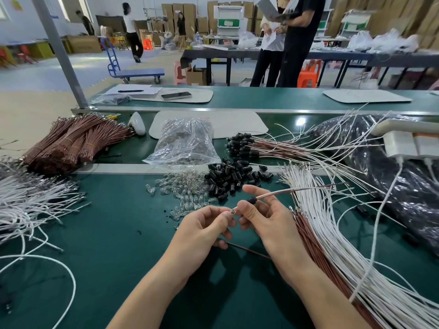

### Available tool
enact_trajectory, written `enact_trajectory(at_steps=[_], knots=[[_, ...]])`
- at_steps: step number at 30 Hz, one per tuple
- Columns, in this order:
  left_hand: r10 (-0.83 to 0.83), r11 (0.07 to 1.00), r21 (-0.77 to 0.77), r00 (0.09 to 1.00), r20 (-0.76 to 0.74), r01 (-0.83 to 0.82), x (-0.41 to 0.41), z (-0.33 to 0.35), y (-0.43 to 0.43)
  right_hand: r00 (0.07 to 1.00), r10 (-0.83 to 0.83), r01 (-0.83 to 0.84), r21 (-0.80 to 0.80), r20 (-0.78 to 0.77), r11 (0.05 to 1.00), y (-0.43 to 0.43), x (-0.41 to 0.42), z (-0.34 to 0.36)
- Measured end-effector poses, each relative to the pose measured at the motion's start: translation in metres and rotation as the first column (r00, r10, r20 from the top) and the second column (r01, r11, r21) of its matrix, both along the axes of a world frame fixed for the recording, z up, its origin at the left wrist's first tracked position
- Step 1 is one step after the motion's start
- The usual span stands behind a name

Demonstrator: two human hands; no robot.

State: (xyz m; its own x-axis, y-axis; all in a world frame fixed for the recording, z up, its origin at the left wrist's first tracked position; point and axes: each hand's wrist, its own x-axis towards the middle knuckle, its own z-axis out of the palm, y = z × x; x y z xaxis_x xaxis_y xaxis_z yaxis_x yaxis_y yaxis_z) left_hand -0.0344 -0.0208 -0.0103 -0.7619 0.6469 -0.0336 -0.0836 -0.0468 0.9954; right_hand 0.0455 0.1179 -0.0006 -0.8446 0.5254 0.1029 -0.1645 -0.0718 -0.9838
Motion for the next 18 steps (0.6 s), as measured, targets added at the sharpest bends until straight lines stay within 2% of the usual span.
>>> enact_trajectory(at_steps=[6, 9, 11, 18], knots=[[0.036, 0.999, 0.011, 0.999, -0.015, -0.036, 0.0019, 0.0015, 0.0019, 0.999, -0.045, 0.045, 0.027, 0.025, 0.999, 0.0004, 0.0005, 0.0001], [0.04, 0.999, 0.015, 0.999, -0.026, -0.039, 0.0018, 0.0013, 0.0021, 0.997, 0.037, -0.034, -0.051, 0.064, 0.998, -0.004, -0.0007, -0.0003], [0.03, 0.999, 0.017, 0.999, -0.031, -0.03, 0.0015, 0.0007, 0.0015, 0.99, 0.095, -0.09, -0.043, 0.107, 0.995, -0.0062, -0.0008, -0.0011], [0.003, 1.0, 0.002, 1.0, -0.01, -0.003, -0.0008, -0.0007, 0.0009, 0.987, 0.105, -0.103, -0.024, 0.12, 0.994, -0.0024, 0.0003, -0.0042]])
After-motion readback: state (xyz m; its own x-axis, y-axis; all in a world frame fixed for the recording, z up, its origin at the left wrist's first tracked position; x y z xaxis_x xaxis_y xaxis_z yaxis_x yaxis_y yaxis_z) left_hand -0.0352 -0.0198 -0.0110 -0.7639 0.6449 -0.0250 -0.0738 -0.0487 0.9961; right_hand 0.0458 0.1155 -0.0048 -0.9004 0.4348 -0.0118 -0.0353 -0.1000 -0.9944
